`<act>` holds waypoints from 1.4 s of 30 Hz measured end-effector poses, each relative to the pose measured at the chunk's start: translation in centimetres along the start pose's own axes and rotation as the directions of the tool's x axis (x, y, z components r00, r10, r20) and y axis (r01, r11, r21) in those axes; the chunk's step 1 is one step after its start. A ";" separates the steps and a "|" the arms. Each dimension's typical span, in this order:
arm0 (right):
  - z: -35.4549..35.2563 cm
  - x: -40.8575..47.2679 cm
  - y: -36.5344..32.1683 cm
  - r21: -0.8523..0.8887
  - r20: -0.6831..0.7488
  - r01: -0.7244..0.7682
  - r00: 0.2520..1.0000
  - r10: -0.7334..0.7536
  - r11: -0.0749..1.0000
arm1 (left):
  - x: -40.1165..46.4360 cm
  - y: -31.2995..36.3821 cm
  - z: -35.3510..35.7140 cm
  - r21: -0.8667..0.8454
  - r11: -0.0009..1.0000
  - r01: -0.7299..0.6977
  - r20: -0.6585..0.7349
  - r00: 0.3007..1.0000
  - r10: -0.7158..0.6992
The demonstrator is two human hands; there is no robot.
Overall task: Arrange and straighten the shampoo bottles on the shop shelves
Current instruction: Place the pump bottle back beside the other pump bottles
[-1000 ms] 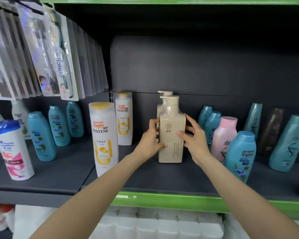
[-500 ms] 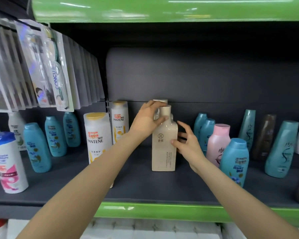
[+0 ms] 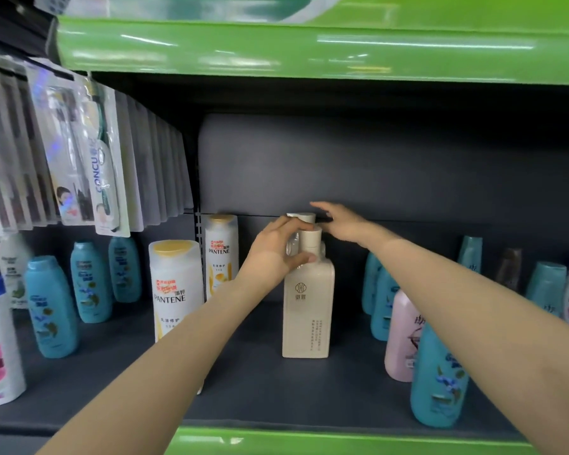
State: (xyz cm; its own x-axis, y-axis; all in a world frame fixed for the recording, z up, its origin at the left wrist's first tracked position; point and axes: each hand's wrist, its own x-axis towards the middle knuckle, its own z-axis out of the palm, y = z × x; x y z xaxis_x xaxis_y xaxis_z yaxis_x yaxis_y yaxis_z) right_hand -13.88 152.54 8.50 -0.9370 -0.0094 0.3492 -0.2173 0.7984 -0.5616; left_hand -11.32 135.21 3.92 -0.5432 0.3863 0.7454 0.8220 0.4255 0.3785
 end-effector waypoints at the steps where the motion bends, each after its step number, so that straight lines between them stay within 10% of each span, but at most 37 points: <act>1: 0.0 0.2 0.1 0.003 0.045 -0.004 0.999 0.004 1.000 | 0.0 0.0 0.0 -0.005 1.000 0.005 0.006 1.000 -0.005; 17: -0.1 0.1 0.2 0.217 -0.044 -0.097 0.993 0.109 0.971 | -0.1 -0.1 0.0 0.001 0.999 0.054 0.028 0.998 -0.054; 24: -2.4 -2.8 0.2 0.080 -0.335 -0.170 0.923 0.188 0.982 | -0.2 0.7 -0.2 0.046 0.996 0.075 0.051 0.996 -0.077; 42: -4.2 -11.5 -4.0 -0.143 -0.408 -0.236 0.899 0.160 0.961 | -1.1 1.2 0.7 0.075 0.996 0.052 -0.033 0.998 -0.050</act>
State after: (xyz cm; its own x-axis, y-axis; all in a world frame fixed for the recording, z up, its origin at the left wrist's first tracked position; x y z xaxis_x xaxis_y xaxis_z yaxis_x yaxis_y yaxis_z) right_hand -1.09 152.03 9.89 -0.7656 0.3651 0.5297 0.0520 0.8558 -0.5147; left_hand -9.84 135.85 3.14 -0.5778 0.3375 0.7431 0.7771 0.5057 0.3746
